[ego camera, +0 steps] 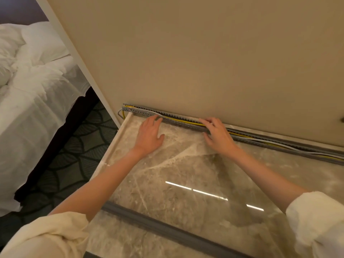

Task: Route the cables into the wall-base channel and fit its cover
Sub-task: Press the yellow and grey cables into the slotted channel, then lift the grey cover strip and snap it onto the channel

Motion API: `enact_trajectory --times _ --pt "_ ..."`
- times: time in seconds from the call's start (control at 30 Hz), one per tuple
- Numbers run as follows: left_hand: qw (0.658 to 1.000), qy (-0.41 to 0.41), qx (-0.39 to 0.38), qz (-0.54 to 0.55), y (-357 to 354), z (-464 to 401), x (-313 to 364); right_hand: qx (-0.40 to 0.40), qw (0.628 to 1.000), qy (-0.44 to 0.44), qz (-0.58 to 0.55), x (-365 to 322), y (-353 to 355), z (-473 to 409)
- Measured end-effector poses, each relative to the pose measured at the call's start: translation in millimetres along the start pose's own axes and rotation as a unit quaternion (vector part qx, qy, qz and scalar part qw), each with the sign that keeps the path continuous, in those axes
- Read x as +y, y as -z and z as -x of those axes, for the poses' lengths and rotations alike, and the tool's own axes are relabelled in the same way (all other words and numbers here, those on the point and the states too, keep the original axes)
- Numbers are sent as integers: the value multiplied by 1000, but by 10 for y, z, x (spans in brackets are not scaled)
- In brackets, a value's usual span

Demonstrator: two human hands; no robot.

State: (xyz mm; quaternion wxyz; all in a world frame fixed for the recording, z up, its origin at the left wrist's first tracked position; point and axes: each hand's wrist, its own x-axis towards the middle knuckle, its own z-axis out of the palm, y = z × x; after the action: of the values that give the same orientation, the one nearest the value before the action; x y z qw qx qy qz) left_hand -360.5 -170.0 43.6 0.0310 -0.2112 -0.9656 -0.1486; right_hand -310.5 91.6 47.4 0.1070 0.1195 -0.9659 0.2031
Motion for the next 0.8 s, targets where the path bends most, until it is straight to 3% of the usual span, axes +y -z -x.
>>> enact_trajectory --times 0.3,0.57,0.8 --pt "985 -123 -71 100 -207 515 1004 11 991 -134 -13 240 478 1110" --pt "922 -337 -151 115 -375 1239 1869 -1 972 -233 -12 350 842 2198" --pt "887 -372 -216 166 -509 1624 2423 26 951 -307 -30 358 989 2872"
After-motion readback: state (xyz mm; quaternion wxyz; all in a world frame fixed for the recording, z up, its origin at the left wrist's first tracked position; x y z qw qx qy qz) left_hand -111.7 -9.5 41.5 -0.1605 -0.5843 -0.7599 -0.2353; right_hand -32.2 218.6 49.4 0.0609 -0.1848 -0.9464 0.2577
